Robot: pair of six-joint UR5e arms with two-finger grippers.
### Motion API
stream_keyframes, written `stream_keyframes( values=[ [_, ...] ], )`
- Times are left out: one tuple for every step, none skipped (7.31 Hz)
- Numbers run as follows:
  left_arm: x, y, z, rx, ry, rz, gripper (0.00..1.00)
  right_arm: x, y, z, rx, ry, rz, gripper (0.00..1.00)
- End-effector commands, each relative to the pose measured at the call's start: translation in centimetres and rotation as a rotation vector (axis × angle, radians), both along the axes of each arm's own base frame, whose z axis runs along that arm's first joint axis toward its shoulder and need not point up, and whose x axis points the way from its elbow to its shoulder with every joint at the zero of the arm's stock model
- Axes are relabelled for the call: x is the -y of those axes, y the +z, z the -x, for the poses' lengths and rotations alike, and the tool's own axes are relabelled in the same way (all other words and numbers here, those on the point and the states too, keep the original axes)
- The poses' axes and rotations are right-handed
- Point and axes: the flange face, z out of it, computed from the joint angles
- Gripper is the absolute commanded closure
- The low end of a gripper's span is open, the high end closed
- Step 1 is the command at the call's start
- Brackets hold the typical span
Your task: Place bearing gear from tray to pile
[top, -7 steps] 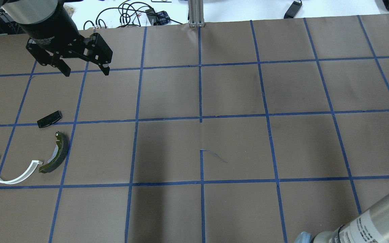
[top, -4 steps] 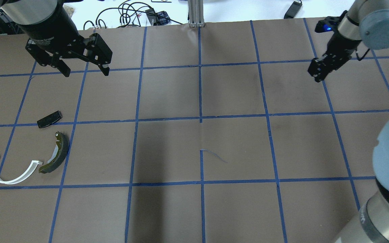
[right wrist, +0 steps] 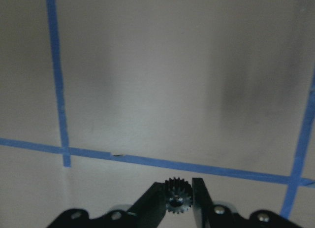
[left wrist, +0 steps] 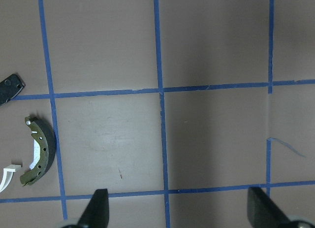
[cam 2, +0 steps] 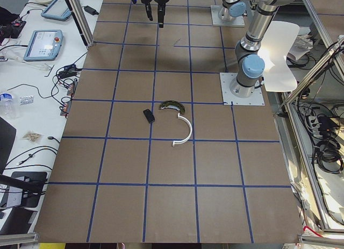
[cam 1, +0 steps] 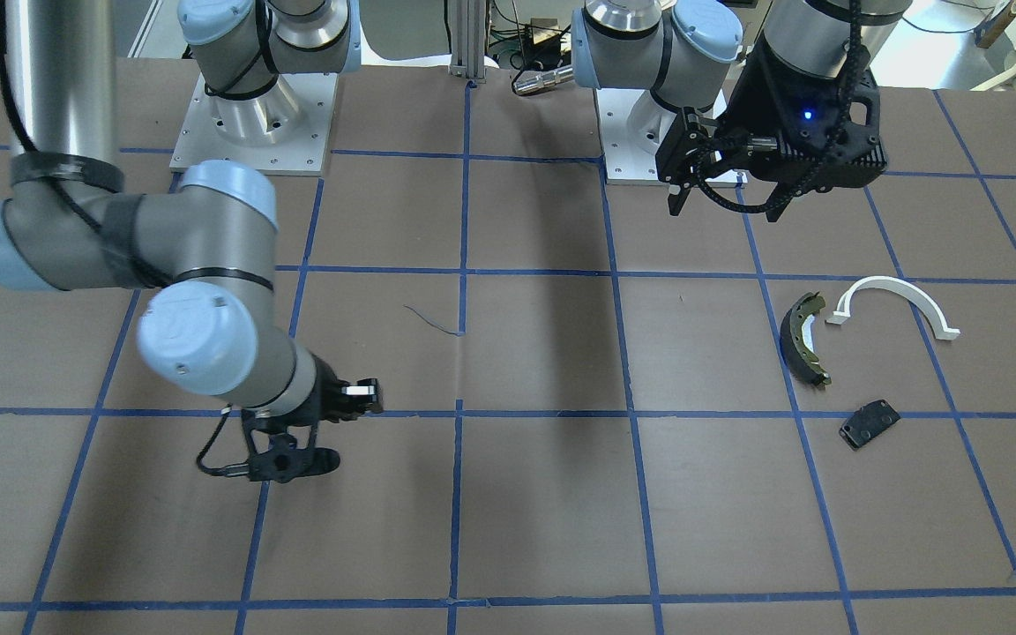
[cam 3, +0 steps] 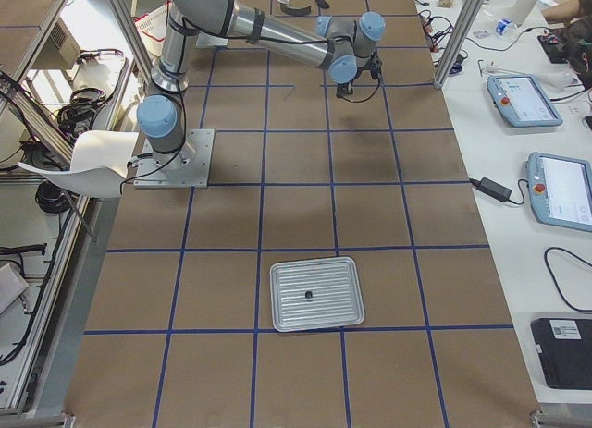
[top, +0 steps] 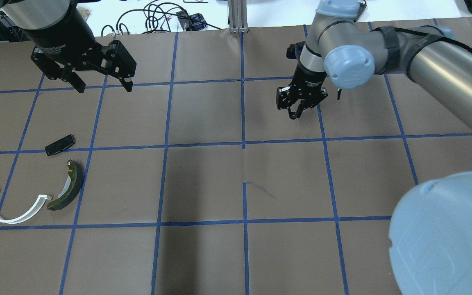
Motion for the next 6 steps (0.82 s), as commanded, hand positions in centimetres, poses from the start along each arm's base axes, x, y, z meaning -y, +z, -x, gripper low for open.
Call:
stream_keyframes(
  values=[
    [0.0, 0.0, 0.0, 0.0, -0.001, 0.0, 0.0, -5.1, -2.7, -9.5, -0.019, -0.041, 0.021, 1.0],
    [0.1, 0.1, -0.2, 0.002, 0.004, 0.002, 0.0, -7.2, -4.3, -11.1, -0.016, -0.044, 0.034, 1.0],
    [0.1, 0.1, -0.2, 0.0, 0.002, 0.002, 0.0, -8.6, -5.8, -11.2, -0.015, -0.05, 0.037, 1.0],
    [0.1, 0.2, -0.1, 0.0, 0.001, 0.003, 0.0, -10.3, -6.5, -12.8, 0.014, -0.038, 0.015, 1.0],
    [0.1, 0.2, 0.0, 0.0, 0.001, 0.003, 0.0, -11.1, -6.4, -14.2, 0.015, -0.067, 0.017, 1.0],
    [0.1, 0.4, 0.0, 0.0, 0.001, 0.006, 0.0, -11.3, -6.7, -14.7, 0.021, -0.068, 0.029, 1.0]
  ],
)
